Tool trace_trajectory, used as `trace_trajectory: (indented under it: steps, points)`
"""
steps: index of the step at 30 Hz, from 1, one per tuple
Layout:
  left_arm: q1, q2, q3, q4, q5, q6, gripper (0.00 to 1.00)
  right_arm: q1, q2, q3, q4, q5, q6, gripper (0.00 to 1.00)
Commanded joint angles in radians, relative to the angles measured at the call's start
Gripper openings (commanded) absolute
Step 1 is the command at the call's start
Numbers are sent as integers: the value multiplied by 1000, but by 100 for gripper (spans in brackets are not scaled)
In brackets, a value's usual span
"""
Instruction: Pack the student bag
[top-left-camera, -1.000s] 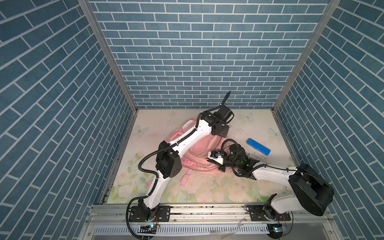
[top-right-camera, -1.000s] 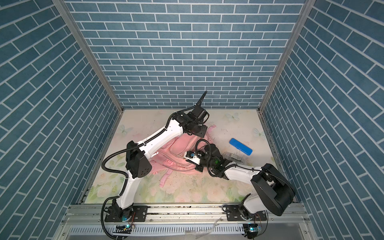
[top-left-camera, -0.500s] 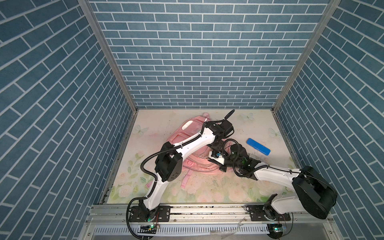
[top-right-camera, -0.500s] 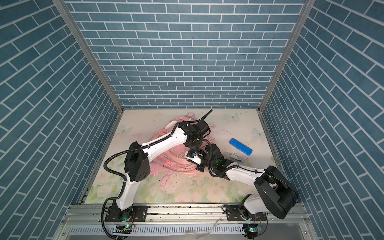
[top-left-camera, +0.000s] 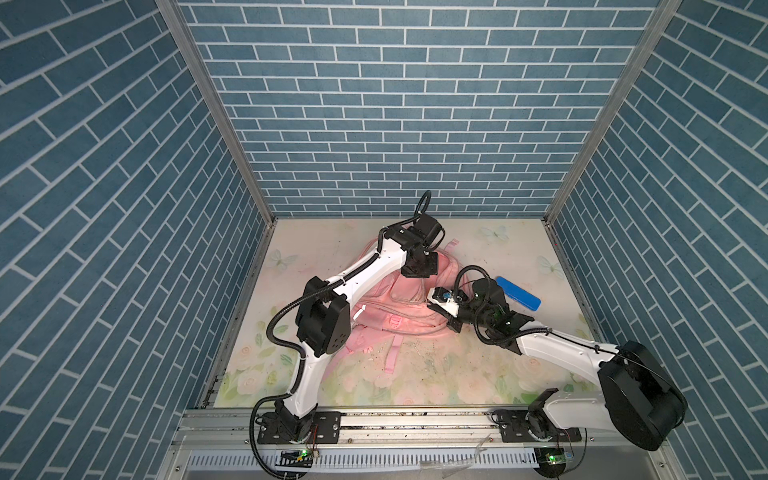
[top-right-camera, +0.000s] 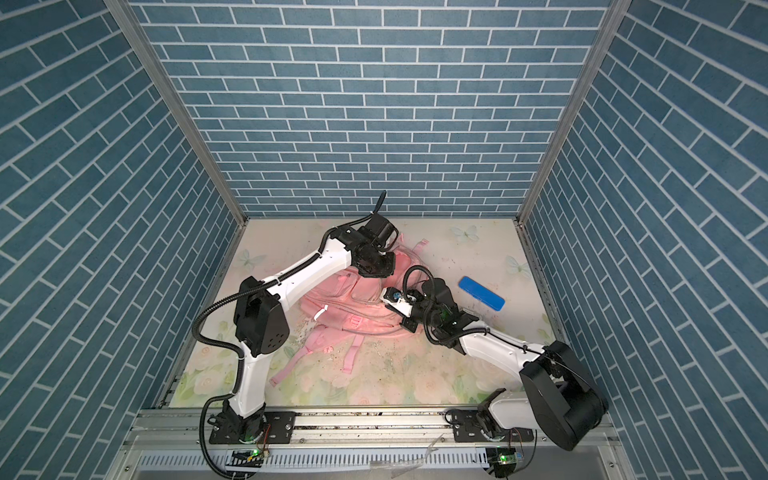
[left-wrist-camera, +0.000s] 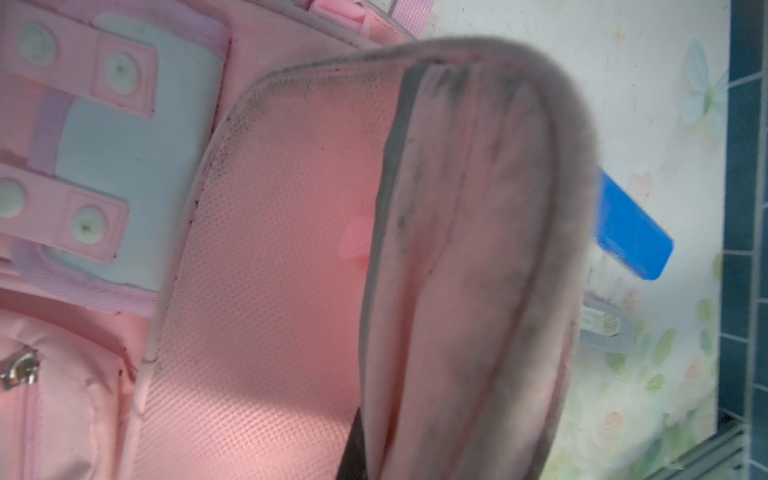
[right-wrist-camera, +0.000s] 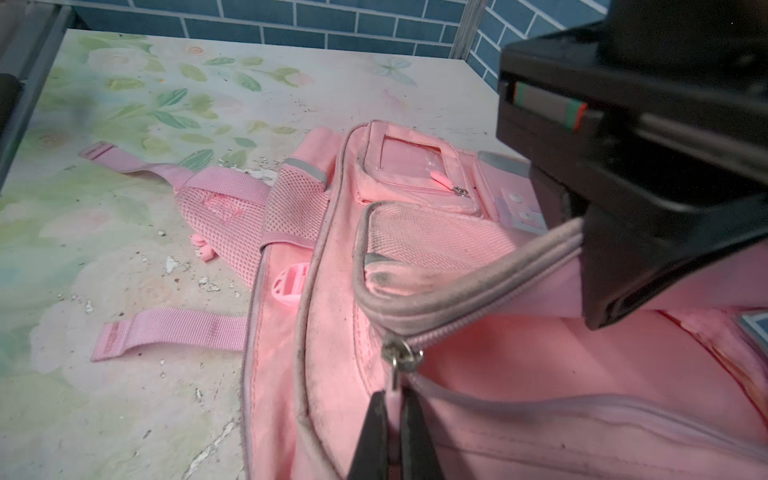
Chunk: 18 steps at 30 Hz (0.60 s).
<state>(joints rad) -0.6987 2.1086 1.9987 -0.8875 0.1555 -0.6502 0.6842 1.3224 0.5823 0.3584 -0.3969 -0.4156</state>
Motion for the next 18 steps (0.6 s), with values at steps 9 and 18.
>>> trace_trajectory:
  steps: [9, 18]
  points:
    - [35, 9, 80, 439, 39, -373, 0, 168, 128, 21, 166, 236, 73, 0]
    - [39, 21, 92, 490, -85, -430, 0, 168, 123, 37, 193, 40, 111, 0]
